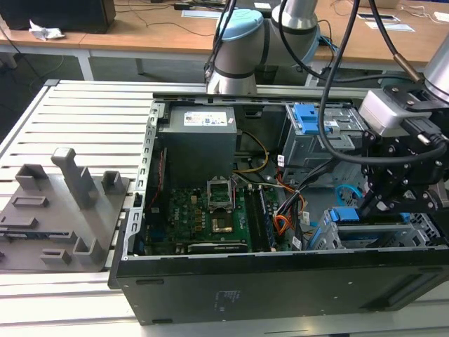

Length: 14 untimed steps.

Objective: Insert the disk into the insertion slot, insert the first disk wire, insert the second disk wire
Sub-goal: 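Insert the second disk wire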

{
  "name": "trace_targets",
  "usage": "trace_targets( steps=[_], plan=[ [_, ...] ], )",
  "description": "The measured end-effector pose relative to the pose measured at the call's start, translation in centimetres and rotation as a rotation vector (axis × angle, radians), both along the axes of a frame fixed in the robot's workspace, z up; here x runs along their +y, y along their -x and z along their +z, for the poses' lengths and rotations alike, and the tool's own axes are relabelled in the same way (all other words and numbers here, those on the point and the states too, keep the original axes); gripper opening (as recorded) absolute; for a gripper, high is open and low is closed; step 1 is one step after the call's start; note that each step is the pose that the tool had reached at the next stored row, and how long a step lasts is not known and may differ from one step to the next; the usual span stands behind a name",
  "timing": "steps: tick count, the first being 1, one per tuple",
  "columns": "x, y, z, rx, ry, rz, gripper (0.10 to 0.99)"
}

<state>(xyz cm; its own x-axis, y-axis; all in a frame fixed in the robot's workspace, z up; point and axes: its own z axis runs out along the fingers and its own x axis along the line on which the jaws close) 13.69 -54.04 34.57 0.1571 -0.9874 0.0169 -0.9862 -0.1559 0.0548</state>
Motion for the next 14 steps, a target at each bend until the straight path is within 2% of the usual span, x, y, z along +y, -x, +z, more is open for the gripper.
trace_targets(
  steps=[7,14],
  plan=[
    [0.04,-0.09,-0.01,0.0008,0.003,-0.111,0.161],
    [0.48,-0.23,-0.05,0.0026,0.003,-0.147,0.161]
  ],
)
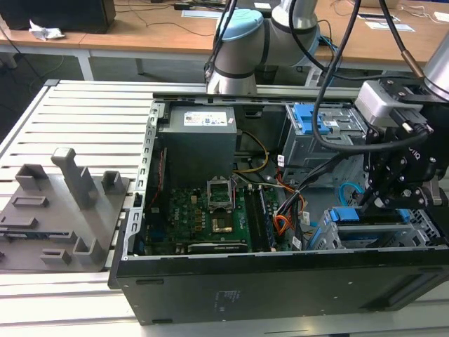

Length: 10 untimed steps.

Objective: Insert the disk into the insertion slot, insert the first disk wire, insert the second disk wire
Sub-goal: 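Insert the second disk wire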

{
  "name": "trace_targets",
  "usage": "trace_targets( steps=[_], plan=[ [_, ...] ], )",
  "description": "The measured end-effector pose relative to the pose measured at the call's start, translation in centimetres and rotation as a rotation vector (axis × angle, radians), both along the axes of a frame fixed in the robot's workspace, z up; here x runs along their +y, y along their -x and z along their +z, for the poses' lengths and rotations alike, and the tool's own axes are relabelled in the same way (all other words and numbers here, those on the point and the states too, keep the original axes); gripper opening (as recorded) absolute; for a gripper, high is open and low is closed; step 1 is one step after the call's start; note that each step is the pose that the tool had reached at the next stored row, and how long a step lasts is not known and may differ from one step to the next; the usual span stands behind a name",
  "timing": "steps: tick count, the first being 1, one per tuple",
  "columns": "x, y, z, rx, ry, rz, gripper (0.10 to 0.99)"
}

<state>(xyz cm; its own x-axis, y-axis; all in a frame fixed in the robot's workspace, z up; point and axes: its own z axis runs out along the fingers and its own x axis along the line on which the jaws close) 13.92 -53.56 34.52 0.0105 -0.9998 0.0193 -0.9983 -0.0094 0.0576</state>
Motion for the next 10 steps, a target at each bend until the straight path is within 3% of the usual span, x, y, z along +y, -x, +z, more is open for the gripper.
trace_targets(
  steps=[4,10],
  plan=[
    [0.35,-0.35,-0.06,0.0018,0.0,-0.021,0.161],
    [0.38,-0.77,-0.43,0.0061,0.0,-0.024,0.161]
  ],
)
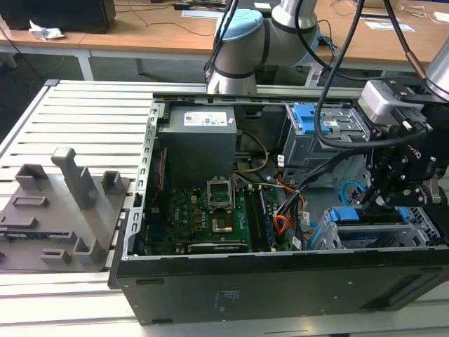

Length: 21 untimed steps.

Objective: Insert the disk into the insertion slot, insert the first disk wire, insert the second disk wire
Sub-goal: 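Insert the second disk wire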

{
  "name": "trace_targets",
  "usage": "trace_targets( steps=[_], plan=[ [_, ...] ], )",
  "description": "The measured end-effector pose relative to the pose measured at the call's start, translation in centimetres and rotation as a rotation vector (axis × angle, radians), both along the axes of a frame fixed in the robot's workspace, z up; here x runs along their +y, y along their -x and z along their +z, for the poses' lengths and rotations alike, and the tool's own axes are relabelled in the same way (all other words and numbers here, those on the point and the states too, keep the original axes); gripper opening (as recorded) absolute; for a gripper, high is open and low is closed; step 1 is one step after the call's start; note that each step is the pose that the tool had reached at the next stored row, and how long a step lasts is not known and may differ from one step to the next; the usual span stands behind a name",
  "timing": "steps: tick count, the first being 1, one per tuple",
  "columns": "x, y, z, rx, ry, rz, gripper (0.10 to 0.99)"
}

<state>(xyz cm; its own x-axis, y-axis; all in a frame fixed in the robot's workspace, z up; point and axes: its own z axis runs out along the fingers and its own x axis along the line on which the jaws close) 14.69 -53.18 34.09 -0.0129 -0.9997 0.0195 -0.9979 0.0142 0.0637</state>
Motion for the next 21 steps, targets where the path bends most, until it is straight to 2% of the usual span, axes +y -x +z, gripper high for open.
trace_targets(
  steps=[11,12,13,14,17,19,21],
  plan=[
    [-0.15,-0.11,-0.39,0.0001,-0.002,0.0,0.161],
    [-0.15,-0.11,-0.41,0.0,-0.003,0.0,0.173],
    [-0.15,-0.11,-0.41,0.0001,-0.003,0.0,0.239],
    [-0.15,-0.11,-0.37,0.0001,-0.002,0.0,0.239],
    [-0.15,-0.11,0.51,0.0001,-0.002,0.0,0.239],
    [-0.13,-0.11,1.77,0.0001,-0.002,0.0,0.239],
    [-0.03,-0.11,2.71,0.0001,-0.002,0.0,0.239]
  ],
)
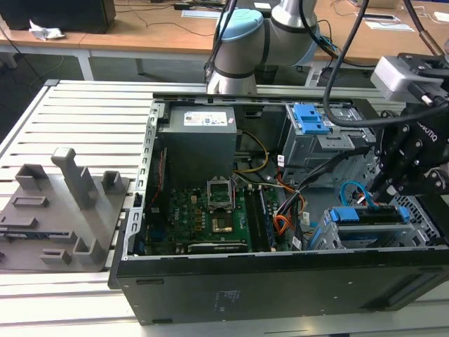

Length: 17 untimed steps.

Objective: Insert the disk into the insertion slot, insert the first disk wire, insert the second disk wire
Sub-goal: 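Insert the second disk wire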

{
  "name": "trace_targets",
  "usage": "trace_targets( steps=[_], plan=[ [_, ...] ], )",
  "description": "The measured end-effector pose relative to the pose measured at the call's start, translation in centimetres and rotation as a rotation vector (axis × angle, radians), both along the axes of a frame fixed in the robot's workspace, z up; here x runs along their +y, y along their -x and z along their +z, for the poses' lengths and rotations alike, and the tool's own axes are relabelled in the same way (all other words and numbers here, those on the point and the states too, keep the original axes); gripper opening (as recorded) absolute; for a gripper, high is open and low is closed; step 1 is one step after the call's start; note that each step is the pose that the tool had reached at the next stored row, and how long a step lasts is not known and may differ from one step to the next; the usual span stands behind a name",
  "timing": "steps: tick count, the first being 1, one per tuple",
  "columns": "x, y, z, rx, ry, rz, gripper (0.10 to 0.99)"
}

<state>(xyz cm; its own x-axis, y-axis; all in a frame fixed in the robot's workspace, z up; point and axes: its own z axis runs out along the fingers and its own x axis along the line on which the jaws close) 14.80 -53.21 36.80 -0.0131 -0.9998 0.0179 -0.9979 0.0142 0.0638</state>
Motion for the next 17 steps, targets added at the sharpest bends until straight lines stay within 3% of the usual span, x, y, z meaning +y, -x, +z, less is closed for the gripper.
trace_targets(
  steps=[2,3,5,9,13,17],
  plan=[
    [0.12,0.0,0.55,0.0,0.0,0.0,0.227],
    [0.16,0.0,0.68,0.0,0.0,0.0,0.157],
    [0.28,0.0,0.9,0.0,0.0,0.0,0.106],
    [0.28,0.06,0.94,0.0,0.0,0.0,0.106],
    [0.28,1.32,0.9,0.0001,0.0,0.0,0.106],
    [0.28,1.45,0.9,0.0,0.0,0.0,0.106]
  ],
)
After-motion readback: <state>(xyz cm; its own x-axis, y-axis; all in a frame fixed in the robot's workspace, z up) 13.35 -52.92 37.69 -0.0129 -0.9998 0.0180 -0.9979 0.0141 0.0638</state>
